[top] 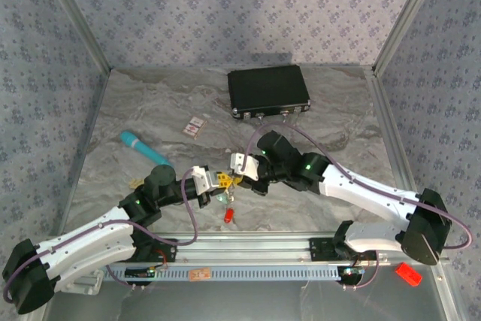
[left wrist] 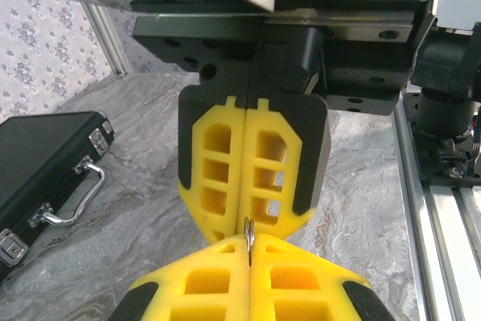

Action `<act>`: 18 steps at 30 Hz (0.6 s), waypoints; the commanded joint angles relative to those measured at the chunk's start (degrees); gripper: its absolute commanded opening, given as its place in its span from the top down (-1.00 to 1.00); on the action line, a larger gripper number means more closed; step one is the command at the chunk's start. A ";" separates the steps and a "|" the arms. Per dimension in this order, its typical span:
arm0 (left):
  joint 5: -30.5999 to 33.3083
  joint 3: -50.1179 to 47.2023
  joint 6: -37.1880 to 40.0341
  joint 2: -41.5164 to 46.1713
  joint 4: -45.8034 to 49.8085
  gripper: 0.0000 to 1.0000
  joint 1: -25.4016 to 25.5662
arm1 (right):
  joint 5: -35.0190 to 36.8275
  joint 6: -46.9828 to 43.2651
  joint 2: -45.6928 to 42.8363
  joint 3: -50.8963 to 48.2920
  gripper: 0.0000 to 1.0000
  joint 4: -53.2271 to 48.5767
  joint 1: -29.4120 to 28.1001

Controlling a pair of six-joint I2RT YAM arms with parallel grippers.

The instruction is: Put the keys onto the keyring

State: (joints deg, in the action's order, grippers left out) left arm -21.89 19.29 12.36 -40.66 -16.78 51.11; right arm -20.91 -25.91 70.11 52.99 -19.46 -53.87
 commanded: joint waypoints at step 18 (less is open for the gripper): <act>0.38 -0.10 -0.14 1.14 -4.78 1.00 0.22 | 0.19 3.29 -4.17 -4.64 0.38 2.95 -0.32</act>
State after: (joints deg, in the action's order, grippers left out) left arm -22.00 18.98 12.38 -40.71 -17.19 51.13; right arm -20.75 -24.38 66.76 49.67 -17.93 -53.47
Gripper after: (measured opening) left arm 0.043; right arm 0.303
